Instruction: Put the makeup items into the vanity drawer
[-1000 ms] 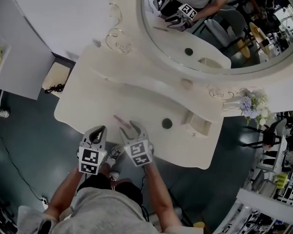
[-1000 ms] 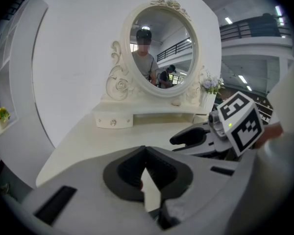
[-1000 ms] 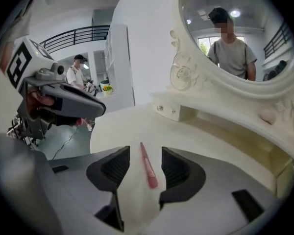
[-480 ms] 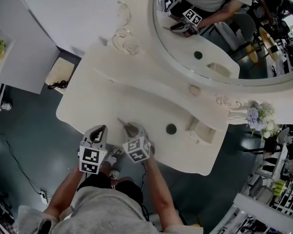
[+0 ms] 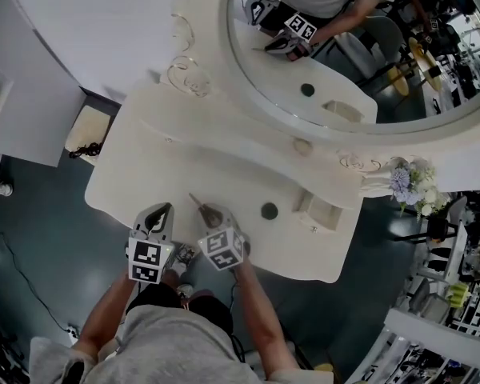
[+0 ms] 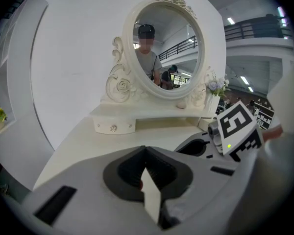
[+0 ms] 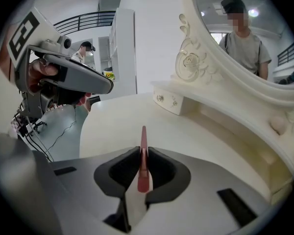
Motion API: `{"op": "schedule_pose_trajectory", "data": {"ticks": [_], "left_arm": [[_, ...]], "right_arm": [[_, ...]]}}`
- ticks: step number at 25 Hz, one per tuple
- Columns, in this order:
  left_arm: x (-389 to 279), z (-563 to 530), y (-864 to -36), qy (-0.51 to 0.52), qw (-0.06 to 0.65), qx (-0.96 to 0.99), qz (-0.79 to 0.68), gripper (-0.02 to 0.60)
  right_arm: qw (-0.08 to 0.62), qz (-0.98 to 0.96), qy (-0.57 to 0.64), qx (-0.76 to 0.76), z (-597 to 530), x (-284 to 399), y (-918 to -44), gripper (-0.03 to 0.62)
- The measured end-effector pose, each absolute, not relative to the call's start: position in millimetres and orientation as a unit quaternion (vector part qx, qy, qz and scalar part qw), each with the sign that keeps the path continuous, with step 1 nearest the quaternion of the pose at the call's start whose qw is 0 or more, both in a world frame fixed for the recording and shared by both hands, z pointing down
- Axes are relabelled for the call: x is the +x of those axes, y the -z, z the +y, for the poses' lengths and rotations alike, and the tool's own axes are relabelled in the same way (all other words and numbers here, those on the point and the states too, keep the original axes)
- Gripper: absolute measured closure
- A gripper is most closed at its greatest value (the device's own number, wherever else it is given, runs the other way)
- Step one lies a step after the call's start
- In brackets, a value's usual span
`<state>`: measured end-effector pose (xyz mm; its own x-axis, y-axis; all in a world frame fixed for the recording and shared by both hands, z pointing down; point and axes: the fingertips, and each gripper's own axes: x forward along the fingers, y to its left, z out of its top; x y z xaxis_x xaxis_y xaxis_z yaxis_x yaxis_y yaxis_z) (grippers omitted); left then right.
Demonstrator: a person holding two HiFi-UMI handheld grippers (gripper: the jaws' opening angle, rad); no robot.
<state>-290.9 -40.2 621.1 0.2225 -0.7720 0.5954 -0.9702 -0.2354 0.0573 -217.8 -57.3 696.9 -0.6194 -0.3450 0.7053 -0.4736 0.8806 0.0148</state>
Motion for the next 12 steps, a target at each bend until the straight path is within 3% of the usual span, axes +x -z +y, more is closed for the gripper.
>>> {"op": "schedule_pose_trajectory", "data": {"ticks": [12], "left_arm": [[-228.5, -62.9, -570.9, -0.206, 0.166, 0.810, -0.523, 0.580]], "right_arm": [[0.314, -0.873, -0.087, 0.362, -63.3, -131.7, -612.7, 0.534]]}}
